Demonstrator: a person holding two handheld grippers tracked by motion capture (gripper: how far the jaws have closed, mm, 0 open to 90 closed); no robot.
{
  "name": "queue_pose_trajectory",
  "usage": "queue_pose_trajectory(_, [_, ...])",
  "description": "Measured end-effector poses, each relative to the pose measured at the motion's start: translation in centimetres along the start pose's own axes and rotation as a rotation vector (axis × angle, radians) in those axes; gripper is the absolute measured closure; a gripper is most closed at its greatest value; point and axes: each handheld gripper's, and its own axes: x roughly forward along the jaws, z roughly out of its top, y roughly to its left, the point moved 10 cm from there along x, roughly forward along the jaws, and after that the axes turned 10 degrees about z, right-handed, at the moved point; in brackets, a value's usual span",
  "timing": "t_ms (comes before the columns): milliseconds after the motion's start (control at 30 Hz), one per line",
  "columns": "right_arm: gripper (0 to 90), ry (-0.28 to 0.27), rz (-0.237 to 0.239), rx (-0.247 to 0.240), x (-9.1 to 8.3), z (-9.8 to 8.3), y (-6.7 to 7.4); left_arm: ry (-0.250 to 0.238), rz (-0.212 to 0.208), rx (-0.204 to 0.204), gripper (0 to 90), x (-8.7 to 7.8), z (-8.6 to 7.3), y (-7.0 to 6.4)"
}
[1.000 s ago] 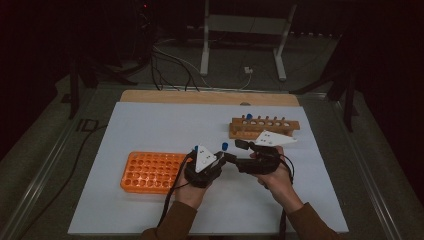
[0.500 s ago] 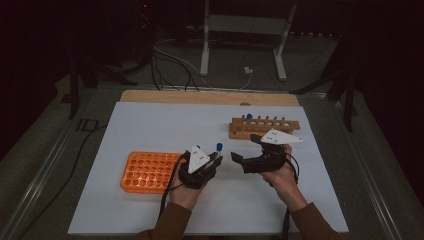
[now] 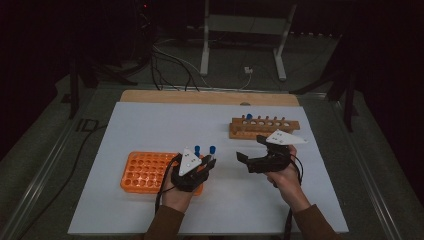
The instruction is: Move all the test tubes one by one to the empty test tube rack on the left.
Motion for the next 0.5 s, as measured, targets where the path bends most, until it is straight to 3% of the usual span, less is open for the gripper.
queue_pose_trajectory(500, [1.5,0.002,-0.01,0.013,-0.1,-0.4,-0.4,-0.01,-0.009,-0.013,76.7,-1.7,-1.1,1.3])
